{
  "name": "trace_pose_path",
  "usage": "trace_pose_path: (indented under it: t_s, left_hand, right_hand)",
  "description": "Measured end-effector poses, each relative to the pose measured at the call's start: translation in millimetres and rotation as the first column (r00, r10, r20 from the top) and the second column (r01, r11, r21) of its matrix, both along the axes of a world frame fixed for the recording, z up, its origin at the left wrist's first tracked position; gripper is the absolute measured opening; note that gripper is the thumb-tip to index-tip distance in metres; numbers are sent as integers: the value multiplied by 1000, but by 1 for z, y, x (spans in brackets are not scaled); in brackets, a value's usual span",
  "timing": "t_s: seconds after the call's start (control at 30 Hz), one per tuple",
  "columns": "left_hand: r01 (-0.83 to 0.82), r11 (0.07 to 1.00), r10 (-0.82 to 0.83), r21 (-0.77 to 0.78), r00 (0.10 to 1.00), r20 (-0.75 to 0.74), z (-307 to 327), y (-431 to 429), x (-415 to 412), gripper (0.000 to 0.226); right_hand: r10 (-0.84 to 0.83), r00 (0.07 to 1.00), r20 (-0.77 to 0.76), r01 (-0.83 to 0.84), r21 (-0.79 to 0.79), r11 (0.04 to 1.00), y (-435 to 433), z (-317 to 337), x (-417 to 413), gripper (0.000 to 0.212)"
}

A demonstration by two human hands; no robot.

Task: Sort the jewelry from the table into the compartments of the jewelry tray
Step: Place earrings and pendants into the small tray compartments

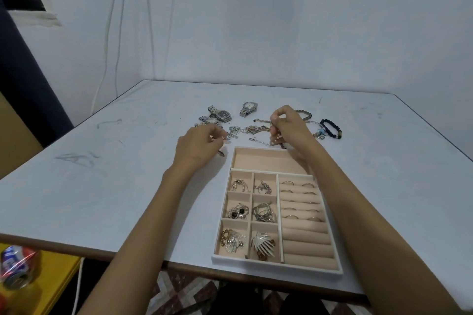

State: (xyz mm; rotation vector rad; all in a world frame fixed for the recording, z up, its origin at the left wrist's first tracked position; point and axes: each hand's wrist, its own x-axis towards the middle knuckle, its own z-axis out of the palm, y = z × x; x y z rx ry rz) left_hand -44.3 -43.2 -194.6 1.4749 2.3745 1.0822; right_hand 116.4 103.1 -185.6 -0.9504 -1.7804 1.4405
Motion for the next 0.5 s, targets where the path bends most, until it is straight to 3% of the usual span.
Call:
trace_pose_path:
  t_s: [0.17,0.3,0.5]
  left_hand:
    - [-20,998,7,-65,980,-197,-2,39,-7,24]
    - [-40,990,-12,-133,930,-369,-4,66,-10,33]
    - [-92,974,-19,-207,878,-479,-4,85,-15,33]
  right_hand:
    - [82,953,290,-157,245,957,-9,-4,-2,17]
    - [9,877,480,-248,436,865,-6,0,6,5]
    - [-56,879,473,-206,483,851,-3,1,12,5]
